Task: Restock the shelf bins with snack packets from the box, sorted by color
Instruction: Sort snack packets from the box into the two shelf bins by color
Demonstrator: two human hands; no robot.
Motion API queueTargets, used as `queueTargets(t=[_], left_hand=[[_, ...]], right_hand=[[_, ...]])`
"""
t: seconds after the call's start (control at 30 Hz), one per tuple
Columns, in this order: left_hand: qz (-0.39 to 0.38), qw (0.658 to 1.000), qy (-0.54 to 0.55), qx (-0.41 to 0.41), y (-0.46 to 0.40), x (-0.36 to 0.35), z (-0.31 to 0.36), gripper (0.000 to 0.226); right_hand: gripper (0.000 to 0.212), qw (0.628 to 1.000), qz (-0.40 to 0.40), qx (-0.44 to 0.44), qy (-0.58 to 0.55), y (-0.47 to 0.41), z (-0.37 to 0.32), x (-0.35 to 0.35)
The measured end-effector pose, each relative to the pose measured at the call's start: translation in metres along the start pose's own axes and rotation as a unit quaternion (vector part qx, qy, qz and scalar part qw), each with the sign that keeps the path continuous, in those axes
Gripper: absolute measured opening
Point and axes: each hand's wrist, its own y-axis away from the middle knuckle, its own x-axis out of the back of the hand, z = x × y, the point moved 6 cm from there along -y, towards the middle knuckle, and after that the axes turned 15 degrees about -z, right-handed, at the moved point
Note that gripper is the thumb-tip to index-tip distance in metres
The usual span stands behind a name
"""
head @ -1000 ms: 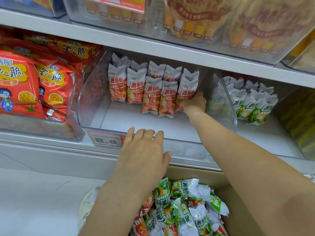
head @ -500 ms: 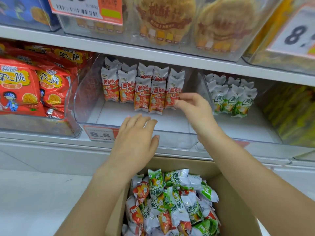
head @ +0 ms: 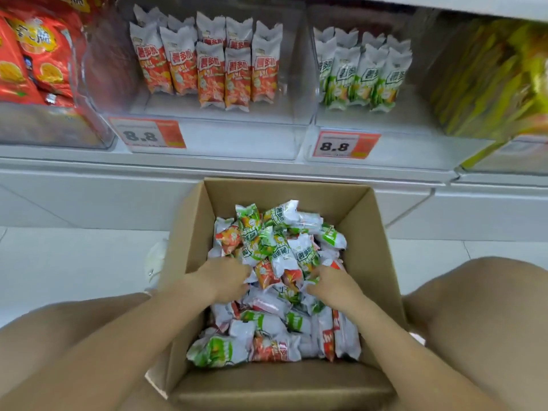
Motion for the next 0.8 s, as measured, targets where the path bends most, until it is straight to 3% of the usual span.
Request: queueTargets(t=[0.13, 0.23, 0.3, 0.4, 0.47, 0.5, 0.53, 0.57, 0.63, 0.67, 0.73, 0.8], left_hand=[[-0.218, 0.975, -0.030, 0.022, -0.006, -0.062, 0.018, 0.042], [-0.286, 0.957, 0.015, 0.051, -0.007, -0.080, 0.020, 0.055], [-0.249, 0.966, 0.026, 0.066, -0.013, -0.077, 0.020, 0.048], [-0.052, 0.991, 0.074, 0.095, -0.024, -0.047, 0.019, 0.027], [0.057, 0.969, 0.204, 0.123, -0.029, -0.030, 0.011, 0.024], [0.084, 0.947, 0.279, 0.137, -0.031, -0.026, 0.004, 0.027], [0.104, 0.924, 0.335, 0.154, -0.032, -0.026, -0.004, 0.032], [0.119, 0.910, 0.356, 0.175, -0.032, -0.026, -0.012, 0.038], [0.141, 0.912, 0.315, 0.223, -0.031, -0.028, -0.027, 0.048], [0.142, 0.916, 0.290, 0.238, -0.031, -0.029, -0.032, 0.050], [0.112, 0.929, 0.264, 0.235, -0.038, -0.034, -0.036, 0.051], [0.069, 0.939, 0.257, 0.216, -0.047, -0.042, -0.037, 0.052]], right_hand=[[0.041, 0.996, -0.041, -0.045, 0.064, -0.022, 0.031, -0.050], [0.036, 0.989, -0.033, -0.054, 0.131, -0.029, 0.041, -0.065], [0.037, 0.987, -0.036, -0.017, 0.154, -0.035, 0.034, -0.072], [0.042, 0.991, -0.017, 0.056, 0.120, -0.045, 0.012, -0.079], [0.046, 0.996, 0.012, 0.085, -0.001, -0.053, -0.004, -0.081], [0.047, 0.989, 0.008, 0.086, -0.122, -0.057, -0.010, -0.081], [0.049, 0.957, -0.012, 0.074, -0.279, -0.063, -0.015, -0.083], [0.049, 0.896, -0.046, 0.051, -0.438, -0.068, -0.021, -0.087], [0.043, 0.730, -0.128, 0.003, -0.671, -0.075, -0.037, -0.096], [0.041, 0.664, -0.142, -0.011, -0.734, -0.079, -0.044, -0.097], [0.040, 0.595, -0.128, -0.025, -0.793, -0.087, -0.050, -0.097], [0.042, 0.573, -0.109, -0.039, -0.811, -0.094, -0.054, -0.099]])
